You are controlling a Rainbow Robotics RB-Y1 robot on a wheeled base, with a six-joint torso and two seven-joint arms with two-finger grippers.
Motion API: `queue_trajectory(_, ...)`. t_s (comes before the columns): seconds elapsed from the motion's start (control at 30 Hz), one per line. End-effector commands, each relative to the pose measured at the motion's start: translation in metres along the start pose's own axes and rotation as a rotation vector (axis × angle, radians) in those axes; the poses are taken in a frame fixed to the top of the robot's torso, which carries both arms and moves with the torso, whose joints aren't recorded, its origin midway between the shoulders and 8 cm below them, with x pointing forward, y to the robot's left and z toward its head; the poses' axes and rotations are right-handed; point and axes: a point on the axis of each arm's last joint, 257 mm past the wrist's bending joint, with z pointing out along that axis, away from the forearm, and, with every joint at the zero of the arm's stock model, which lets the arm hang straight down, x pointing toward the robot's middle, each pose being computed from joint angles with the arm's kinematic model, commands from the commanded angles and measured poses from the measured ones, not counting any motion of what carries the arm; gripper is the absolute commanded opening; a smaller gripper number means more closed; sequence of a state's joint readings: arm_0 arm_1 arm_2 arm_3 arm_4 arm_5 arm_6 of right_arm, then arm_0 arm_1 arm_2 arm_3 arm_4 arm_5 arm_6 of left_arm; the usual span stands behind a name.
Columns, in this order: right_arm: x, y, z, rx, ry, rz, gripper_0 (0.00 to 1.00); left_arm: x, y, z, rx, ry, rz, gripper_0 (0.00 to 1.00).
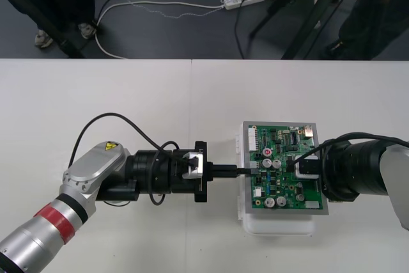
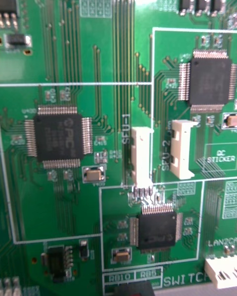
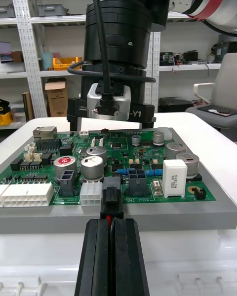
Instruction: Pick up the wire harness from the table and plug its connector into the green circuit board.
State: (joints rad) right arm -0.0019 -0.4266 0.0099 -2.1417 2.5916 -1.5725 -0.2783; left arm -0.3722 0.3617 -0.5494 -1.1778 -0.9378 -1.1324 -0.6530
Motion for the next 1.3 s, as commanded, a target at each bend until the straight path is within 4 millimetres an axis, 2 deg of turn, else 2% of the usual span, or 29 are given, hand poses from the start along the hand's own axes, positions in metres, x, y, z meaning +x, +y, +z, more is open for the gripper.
queue_trajectory(0.03,-0.0181,-0.0080,-0.0058,0.023,-0.024,0.003,1.00,-0.0116,-0.0113,0.0226,0.018,-0.034,-0.070,0.00)
queue_trajectory(1.03,-0.0181,-0.0080,-0.0058,0.023,-0.025,0.012,1.00,-0.0066,-0.0102,0.0232,0.012,-0.015,-0.069,0.00)
queue_trajectory(1.3,-0.0181,-0.0080,-0.0058,0.023,-0.025,0.015,1.00,-0.0105,-0.0092,0.0281,0.013,-0.027,-0.065,0.00)
